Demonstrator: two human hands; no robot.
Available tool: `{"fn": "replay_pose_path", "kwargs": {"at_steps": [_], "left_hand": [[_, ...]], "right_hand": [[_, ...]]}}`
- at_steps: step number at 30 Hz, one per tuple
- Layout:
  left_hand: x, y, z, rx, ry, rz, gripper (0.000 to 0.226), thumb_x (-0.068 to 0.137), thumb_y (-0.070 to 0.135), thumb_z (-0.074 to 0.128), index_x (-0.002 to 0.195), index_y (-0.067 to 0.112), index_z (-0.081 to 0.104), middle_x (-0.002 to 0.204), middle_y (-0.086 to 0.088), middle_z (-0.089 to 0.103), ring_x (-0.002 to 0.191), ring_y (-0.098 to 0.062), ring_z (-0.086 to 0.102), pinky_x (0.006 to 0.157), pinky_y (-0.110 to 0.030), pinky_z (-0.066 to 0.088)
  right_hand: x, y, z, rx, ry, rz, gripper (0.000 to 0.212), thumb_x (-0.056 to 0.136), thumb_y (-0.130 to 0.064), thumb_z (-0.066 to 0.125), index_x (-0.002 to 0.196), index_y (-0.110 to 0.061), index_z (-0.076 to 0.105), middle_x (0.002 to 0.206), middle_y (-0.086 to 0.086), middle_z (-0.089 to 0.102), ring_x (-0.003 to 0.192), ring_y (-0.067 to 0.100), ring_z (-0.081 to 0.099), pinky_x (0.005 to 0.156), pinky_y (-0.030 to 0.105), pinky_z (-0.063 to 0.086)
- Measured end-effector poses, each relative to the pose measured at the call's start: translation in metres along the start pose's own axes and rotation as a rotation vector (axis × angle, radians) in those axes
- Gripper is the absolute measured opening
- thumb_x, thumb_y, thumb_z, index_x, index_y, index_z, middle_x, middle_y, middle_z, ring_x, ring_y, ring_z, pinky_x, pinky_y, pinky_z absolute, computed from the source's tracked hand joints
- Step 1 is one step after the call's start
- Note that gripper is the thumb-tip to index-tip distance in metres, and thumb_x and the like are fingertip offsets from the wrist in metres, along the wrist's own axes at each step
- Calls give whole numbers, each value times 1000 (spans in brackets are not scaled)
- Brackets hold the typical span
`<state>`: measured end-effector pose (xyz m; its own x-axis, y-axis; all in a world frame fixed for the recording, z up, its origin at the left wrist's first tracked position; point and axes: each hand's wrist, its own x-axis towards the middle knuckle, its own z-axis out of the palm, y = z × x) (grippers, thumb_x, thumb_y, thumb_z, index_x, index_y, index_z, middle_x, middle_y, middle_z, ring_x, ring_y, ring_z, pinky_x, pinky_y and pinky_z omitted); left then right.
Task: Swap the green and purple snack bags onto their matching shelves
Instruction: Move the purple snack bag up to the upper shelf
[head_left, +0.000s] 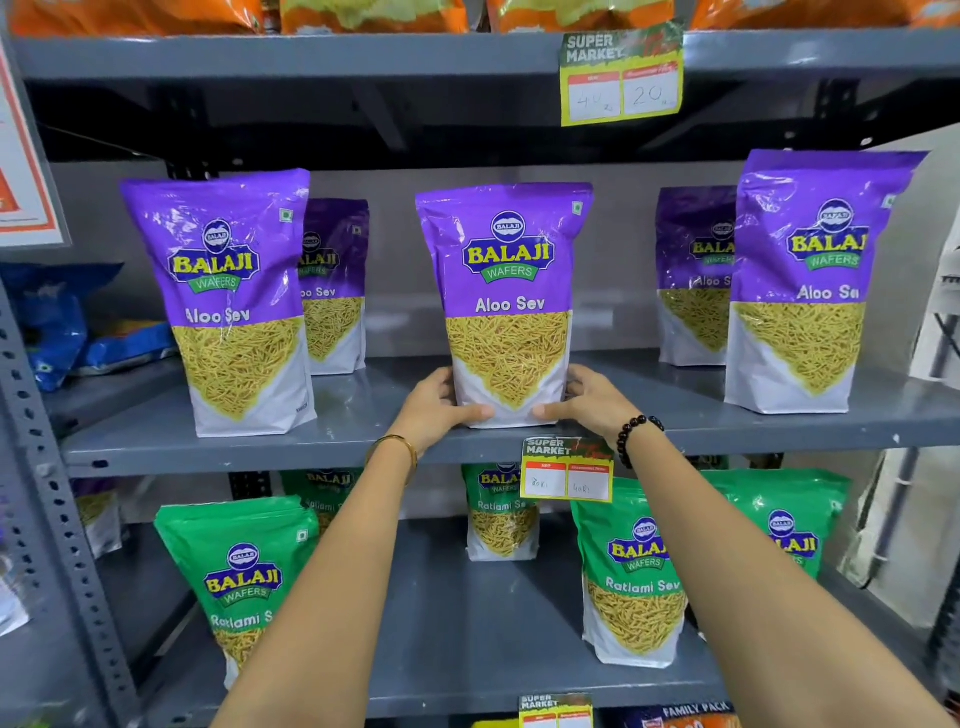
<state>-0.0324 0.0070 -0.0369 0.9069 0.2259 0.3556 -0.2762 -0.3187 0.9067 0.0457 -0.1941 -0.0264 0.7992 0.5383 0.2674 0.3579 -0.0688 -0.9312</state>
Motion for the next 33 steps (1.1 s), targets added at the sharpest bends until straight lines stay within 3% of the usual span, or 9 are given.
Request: {"fn": "replay_pose_path", "kwargs": {"at_steps": [11, 22, 33], "left_hand": [[5, -4, 2, 72, -4, 8, 62, 67, 18, 78, 122, 15, 49, 126, -6, 61, 112, -19, 58, 94, -29, 44], [2, -2, 2, 52, 0, 2, 61, 69, 13, 76, 123, 14, 47, 126, -7, 59, 109, -19, 58, 92, -28, 44], [4, -3, 2, 87, -8, -4, 60, 70, 15, 76, 123, 17, 49, 126, -6, 60, 112, -20, 58, 101, -36, 44]], "right_hand": [[4, 3, -1, -37, 47, 42, 53, 68, 4, 72, 115, -11, 53, 115, 11, 66, 104, 28, 64, 92, 45, 51], [1, 2, 2, -76, 39, 26, 46, 70, 1, 72, 105, -20, 51, 112, 5, 64, 106, 25, 62, 98, 45, 48], [0, 2, 3, -74, 72, 38, 52, 66, 0, 75, 107, -20, 50, 112, 6, 62, 109, 25, 60, 98, 43, 48]]}}
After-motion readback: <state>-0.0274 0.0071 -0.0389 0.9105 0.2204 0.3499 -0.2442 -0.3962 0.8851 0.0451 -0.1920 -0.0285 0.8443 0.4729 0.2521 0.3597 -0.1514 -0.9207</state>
